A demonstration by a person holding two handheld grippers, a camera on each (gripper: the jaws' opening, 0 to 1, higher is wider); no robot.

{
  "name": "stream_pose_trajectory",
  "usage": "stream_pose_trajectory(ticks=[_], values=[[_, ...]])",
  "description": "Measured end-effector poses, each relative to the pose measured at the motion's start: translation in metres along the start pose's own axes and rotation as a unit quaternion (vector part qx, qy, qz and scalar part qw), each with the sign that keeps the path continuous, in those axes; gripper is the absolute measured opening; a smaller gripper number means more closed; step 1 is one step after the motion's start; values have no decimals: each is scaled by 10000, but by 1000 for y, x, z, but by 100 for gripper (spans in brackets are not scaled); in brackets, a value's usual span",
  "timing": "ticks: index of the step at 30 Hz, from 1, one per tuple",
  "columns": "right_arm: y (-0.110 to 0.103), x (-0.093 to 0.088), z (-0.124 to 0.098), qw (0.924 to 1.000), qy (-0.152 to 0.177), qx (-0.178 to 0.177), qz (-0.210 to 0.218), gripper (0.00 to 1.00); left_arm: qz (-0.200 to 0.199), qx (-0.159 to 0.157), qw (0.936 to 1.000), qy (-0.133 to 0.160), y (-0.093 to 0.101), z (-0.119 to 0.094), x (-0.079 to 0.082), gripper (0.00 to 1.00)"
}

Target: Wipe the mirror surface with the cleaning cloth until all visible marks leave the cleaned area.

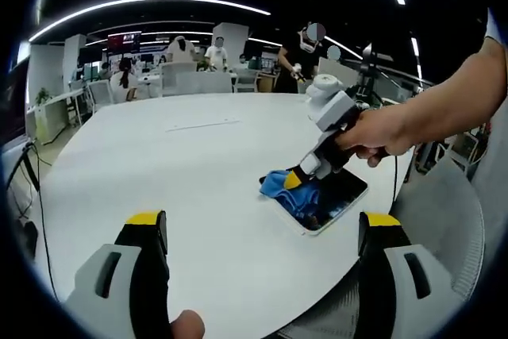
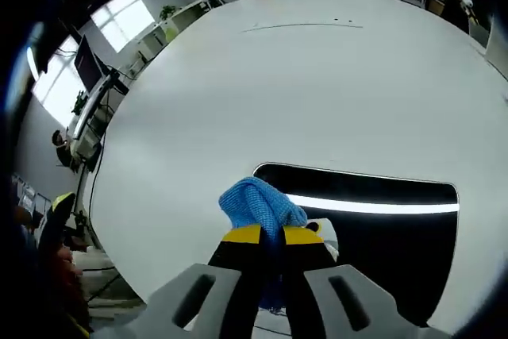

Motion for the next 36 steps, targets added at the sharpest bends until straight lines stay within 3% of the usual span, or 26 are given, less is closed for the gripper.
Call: stream_pose_trajectory(ticks=[11, 14, 32, 36], values=[[7, 25, 8, 9999, 1, -30, 139, 2, 23, -31, 9999, -95, 2, 8, -4, 99], [6, 30, 11, 10000, -38, -32, -65, 2, -12, -43, 10000, -83, 3, 11, -4, 99], [11, 31, 8, 9998, -79, 92, -139, 2, -57, -60, 9999, -78, 0, 24, 0, 99], [21, 31, 6, 9999, -91, 50, 35, 2, -97, -66, 9999, -83, 1, 27, -1, 99]])
Point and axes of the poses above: the point that each gripper's makers call its tool centre point, and the gripper's own axes: z roughly forward along the fingers, y roughly to its right, x roughly out of its top, the point moved 5 cm from there along -z, roughly backward along the fingers, and after that the axes turned 4 degrees about y, right-handed, at the moved point
